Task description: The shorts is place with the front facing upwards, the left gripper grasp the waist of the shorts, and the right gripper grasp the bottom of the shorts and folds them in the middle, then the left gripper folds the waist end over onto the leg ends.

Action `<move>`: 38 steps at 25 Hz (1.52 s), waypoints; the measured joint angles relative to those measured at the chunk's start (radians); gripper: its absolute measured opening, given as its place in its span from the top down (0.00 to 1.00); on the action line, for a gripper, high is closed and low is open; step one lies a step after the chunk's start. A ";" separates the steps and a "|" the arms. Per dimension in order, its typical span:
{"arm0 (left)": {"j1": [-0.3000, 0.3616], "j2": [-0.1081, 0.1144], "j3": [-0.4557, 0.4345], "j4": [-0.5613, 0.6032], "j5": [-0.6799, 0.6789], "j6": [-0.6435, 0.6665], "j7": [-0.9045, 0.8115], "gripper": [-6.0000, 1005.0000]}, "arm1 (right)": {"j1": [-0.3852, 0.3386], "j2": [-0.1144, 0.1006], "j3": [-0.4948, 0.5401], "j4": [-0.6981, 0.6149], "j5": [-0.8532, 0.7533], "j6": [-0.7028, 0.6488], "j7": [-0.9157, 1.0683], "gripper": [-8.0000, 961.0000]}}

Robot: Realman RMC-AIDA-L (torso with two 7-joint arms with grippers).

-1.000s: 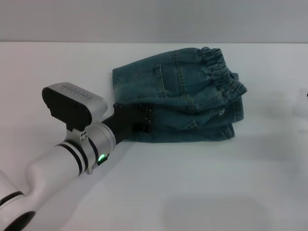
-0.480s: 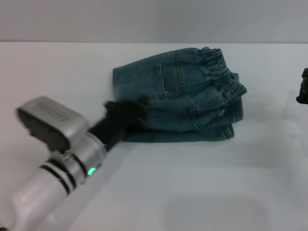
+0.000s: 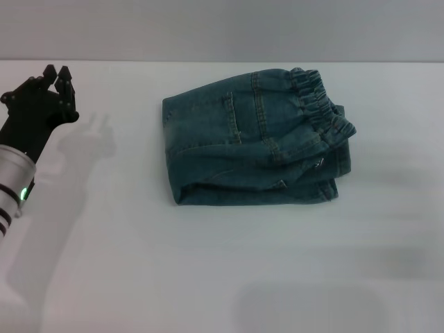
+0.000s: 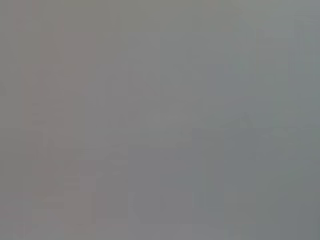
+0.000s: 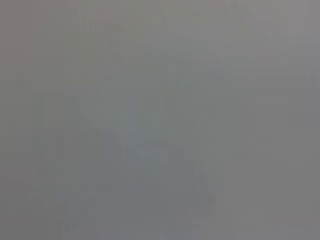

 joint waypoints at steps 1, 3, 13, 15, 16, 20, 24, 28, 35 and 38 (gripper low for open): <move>-0.005 0.000 0.000 0.023 0.000 0.022 -0.005 0.96 | -0.005 0.000 0.002 0.002 0.000 -0.003 0.016 0.93; -0.010 0.001 0.013 0.049 0.000 0.055 -0.010 0.96 | -0.013 -0.001 0.003 0.004 0.000 0.003 0.059 0.93; -0.040 -0.002 0.070 0.112 0.001 0.086 -0.034 0.59 | -0.012 -0.001 -0.015 -0.025 -0.044 -0.021 0.073 0.59; -0.032 -0.004 0.073 0.112 0.001 0.111 -0.032 0.47 | -0.011 -0.001 -0.016 -0.035 -0.044 -0.027 0.073 0.50; -0.029 -0.004 0.075 0.112 0.001 0.123 -0.034 0.39 | -0.011 -0.001 -0.017 -0.038 -0.045 -0.029 0.073 0.46; -0.025 -0.001 0.093 0.114 0.004 0.140 -0.033 0.24 | -0.012 -0.001 -0.028 -0.045 -0.045 -0.034 0.073 0.30; -0.014 -0.001 0.108 0.114 0.005 0.154 -0.030 0.20 | -0.011 -0.002 -0.038 -0.063 -0.046 -0.041 0.073 0.13; -0.010 -0.004 0.119 0.114 0.003 0.160 -0.031 0.20 | -0.003 -0.002 -0.042 -0.079 -0.047 -0.045 0.069 0.13; -0.006 -0.004 0.124 0.115 0.000 0.161 -0.032 0.20 | 0.001 -0.002 -0.041 -0.082 -0.053 -0.046 0.048 0.13; -0.004 -0.004 0.124 0.114 0.000 0.164 -0.032 0.20 | 0.011 -0.002 -0.041 -0.092 -0.056 -0.046 0.047 0.13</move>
